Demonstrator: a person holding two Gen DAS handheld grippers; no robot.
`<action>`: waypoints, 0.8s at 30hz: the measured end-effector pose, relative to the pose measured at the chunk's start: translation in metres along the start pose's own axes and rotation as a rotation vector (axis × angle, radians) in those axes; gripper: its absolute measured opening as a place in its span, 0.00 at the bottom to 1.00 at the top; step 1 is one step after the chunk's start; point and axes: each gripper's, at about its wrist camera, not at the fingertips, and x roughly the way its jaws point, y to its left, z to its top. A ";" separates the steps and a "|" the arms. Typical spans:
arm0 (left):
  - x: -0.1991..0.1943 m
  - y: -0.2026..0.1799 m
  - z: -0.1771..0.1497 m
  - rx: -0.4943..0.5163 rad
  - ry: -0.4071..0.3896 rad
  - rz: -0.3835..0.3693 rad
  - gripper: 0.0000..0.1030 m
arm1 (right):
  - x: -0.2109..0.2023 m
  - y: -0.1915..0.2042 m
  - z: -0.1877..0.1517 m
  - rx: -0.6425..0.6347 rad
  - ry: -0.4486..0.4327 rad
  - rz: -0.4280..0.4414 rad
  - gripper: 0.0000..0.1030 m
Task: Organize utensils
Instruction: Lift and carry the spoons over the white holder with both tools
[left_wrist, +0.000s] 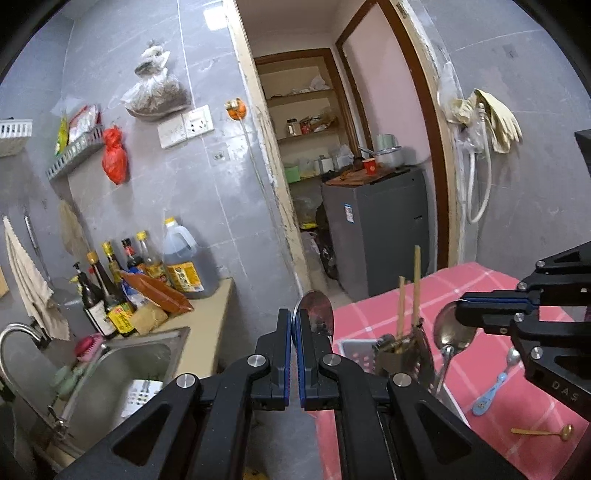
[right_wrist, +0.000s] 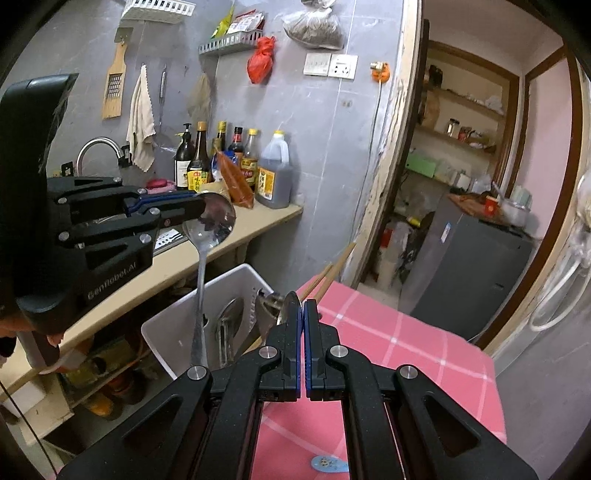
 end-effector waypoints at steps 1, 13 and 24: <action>0.001 -0.001 -0.002 -0.007 0.006 -0.008 0.03 | 0.001 -0.002 -0.002 0.011 0.006 0.009 0.02; 0.006 0.011 -0.017 -0.157 0.098 -0.205 0.07 | 0.012 -0.028 -0.027 0.187 0.038 0.109 0.03; -0.003 0.023 -0.020 -0.278 0.101 -0.300 0.18 | 0.001 -0.043 -0.030 0.257 0.002 0.125 0.04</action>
